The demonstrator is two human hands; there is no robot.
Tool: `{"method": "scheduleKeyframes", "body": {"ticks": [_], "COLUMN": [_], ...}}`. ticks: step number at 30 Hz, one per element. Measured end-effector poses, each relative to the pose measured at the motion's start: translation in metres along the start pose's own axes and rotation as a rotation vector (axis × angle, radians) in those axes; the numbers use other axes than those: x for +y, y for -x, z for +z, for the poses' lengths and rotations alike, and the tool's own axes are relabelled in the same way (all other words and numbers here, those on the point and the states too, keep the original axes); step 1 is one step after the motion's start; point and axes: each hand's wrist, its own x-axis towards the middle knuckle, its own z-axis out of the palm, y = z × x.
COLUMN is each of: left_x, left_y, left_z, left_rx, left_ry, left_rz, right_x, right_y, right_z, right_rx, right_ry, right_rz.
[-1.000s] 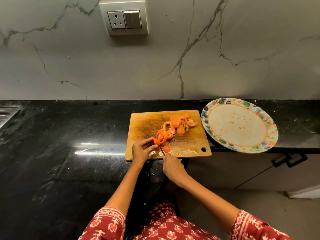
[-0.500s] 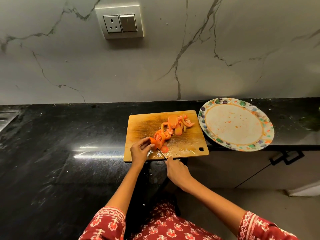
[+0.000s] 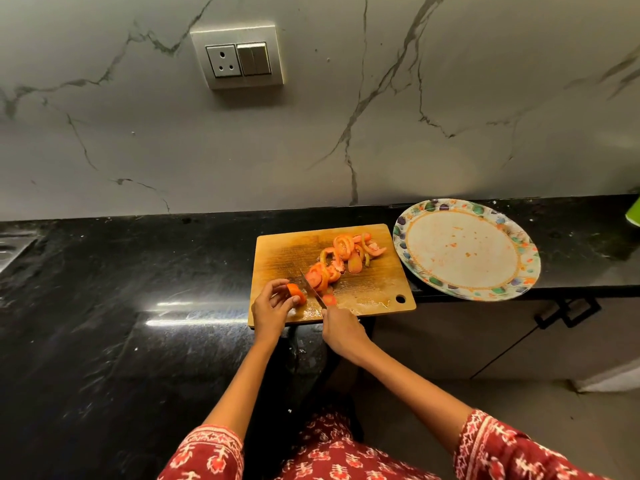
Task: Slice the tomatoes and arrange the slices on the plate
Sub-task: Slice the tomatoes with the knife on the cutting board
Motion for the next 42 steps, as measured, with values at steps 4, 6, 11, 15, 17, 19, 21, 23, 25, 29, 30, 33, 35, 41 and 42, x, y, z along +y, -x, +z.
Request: {"method": "scheduleKeyframes", "body": {"ticks": [4, 6, 11, 15, 17, 19, 21, 23, 25, 29, 30, 33, 35, 41, 42], "left_x": [0.003, 0.004, 0.0, 0.0, 0.0, 0.001, 0.002, 0.003, 0.004, 0.004, 0.003, 0.003, 0.002, 0.0, 0.001], "left_y": [-0.002, -0.003, -0.006, -0.005, -0.007, -0.008, -0.009, -0.009, -0.01, -0.009, -0.009, -0.008, -0.006, -0.004, -0.004], "left_z": [0.004, 0.008, 0.007, 0.006, 0.006, 0.006, 0.007, 0.007, 0.006, 0.006, 0.006, 0.007, 0.008, 0.014, 0.014], "left_rx": [-0.031, -0.048, -0.037, -0.039, -0.041, -0.046, -0.055, -0.067, -0.073, -0.07, -0.067, -0.045, -0.02, 0.006, 0.006], "left_ry": [-0.015, -0.013, -0.019, -0.026, -0.026, -0.024, -0.028, -0.025, -0.027, -0.044, -0.044, -0.046, -0.056, -0.051, -0.055], "left_rz": [0.034, 0.042, 0.039, 0.039, 0.033, 0.029, 0.031, 0.029, 0.031, 0.028, 0.025, 0.029, 0.028, 0.012, 0.008], "right_x": [-0.01, -0.014, -0.016, -0.017, -0.019, -0.019, -0.019, -0.018, -0.019, -0.024, -0.025, -0.028, -0.025, -0.01, -0.013], "right_y": [0.0, 0.001, 0.002, 0.007, 0.009, 0.007, 0.004, 0.002, 0.0, -0.011, -0.016, -0.024, -0.02, -0.004, -0.007], "right_z": [-0.008, -0.011, -0.012, -0.008, -0.007, -0.006, -0.006, -0.006, -0.005, -0.002, -0.001, 0.0, 0.001, 0.004, 0.004], "right_rx": [0.06, 0.077, 0.095, 0.08, 0.083, 0.085, 0.079, 0.07, 0.069, 0.069, 0.061, 0.05, 0.067, 0.089, 0.09], "right_ry": [-0.023, -0.013, -0.013, -0.045, -0.054, -0.041, -0.023, -0.014, -0.007, -0.009, -0.012, -0.009, -0.002, 0.032, 0.039], "right_rz": [-0.055, -0.066, -0.05, -0.067, -0.063, -0.055, -0.048, -0.039, -0.032, -0.013, -0.002, 0.005, -0.01, -0.032, -0.028]}}
